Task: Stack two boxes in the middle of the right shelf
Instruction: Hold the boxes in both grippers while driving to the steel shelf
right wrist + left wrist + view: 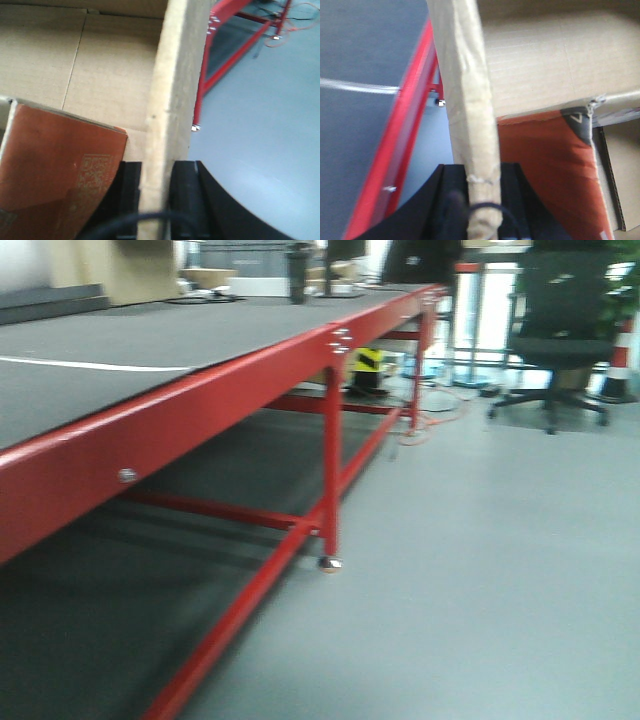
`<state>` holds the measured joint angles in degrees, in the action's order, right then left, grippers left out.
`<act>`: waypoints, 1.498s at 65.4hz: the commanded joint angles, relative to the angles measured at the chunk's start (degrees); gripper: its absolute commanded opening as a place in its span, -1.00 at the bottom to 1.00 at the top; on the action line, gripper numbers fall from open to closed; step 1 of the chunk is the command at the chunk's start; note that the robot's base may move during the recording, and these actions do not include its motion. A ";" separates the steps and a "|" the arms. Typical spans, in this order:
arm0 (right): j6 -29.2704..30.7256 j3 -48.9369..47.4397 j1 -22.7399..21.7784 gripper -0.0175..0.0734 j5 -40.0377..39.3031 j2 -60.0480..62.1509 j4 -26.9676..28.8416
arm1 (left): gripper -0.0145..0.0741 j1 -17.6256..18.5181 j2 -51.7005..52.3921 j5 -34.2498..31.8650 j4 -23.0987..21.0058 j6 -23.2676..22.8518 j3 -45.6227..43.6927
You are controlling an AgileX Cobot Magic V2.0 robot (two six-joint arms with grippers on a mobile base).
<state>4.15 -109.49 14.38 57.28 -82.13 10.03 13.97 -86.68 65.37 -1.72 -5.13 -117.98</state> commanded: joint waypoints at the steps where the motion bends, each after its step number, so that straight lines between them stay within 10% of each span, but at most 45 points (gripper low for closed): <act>1: 0.32 -0.69 -0.61 -0.95 -3.28 0.47 -3.02 | -0.92 -0.06 0.79 -1.96 1.02 0.18 -0.55; 98: 0.32 -0.69 -0.61 -0.95 -3.28 0.47 -3.02 | -0.92 -0.06 0.79 -1.96 1.02 0.18 -0.55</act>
<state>4.15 -109.49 14.38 57.28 -82.13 10.03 13.97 -86.68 65.37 -1.72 -5.13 -117.98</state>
